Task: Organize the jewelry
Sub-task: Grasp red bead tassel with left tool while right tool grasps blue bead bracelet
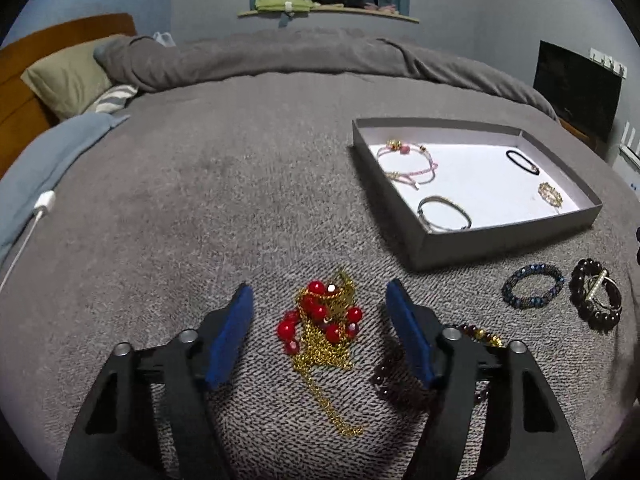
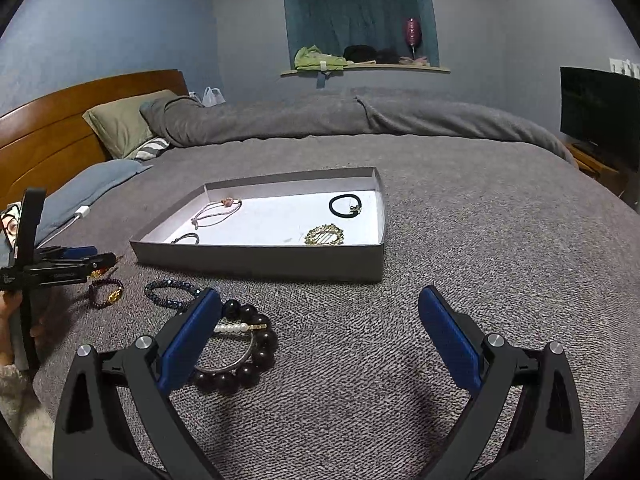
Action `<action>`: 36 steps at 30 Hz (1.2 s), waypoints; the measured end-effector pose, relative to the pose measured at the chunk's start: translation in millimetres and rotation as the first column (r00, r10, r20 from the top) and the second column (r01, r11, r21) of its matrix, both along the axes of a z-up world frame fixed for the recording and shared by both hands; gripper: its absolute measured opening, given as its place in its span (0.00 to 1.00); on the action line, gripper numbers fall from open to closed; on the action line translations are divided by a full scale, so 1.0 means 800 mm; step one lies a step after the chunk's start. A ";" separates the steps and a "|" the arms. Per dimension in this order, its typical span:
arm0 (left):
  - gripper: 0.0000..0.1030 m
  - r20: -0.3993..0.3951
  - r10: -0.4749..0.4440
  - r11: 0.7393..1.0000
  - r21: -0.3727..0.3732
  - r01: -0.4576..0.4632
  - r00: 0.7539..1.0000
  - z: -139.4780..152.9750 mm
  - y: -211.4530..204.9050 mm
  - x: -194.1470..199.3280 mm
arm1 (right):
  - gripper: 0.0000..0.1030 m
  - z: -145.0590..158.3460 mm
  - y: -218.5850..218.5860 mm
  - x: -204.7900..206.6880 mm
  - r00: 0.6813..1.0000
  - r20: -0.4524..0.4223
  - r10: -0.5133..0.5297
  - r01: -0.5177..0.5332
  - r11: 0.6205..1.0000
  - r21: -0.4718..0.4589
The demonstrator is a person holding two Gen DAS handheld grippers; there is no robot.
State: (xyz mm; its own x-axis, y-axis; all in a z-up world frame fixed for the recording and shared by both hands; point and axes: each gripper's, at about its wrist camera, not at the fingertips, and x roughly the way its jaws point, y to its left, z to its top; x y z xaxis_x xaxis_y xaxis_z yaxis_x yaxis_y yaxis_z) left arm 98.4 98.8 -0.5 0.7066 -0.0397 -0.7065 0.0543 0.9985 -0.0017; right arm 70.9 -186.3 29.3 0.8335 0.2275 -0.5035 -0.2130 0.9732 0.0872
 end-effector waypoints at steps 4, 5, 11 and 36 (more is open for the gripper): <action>0.62 -0.008 0.000 1.000 0.005 0.000 1.000 -0.002 0.003 -0.002 | 0.95 0.001 0.002 0.001 1.000 -0.006 0.008 -0.008 1.000 0.011; 0.58 -0.016 0.003 1.000 0.001 -0.003 1.000 -0.004 0.006 -0.001 | 0.95 0.001 0.005 0.001 1.000 -0.011 0.013 -0.013 1.000 0.017; 0.30 -0.071 -0.017 0.999 -0.033 0.015 0.997 -0.011 0.012 0.003 | 0.95 0.004 0.043 0.011 0.996 -0.042 0.077 -0.077 0.997 0.008; 0.19 -0.002 -0.026 0.999 -0.035 0.026 1.000 0.008 0.005 0.002 | 0.22 -0.021 0.162 0.085 0.907 -0.351 0.231 -0.297 0.943 -0.148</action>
State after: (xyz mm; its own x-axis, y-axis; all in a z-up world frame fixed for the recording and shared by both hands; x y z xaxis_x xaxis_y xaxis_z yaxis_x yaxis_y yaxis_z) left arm 100.4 103.0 5.7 0.7032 -0.0826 -0.7061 0.0801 0.9961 -0.0367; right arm 139.1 -56.6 12.6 0.5391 0.2868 -0.7919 -0.4568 0.8895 0.0111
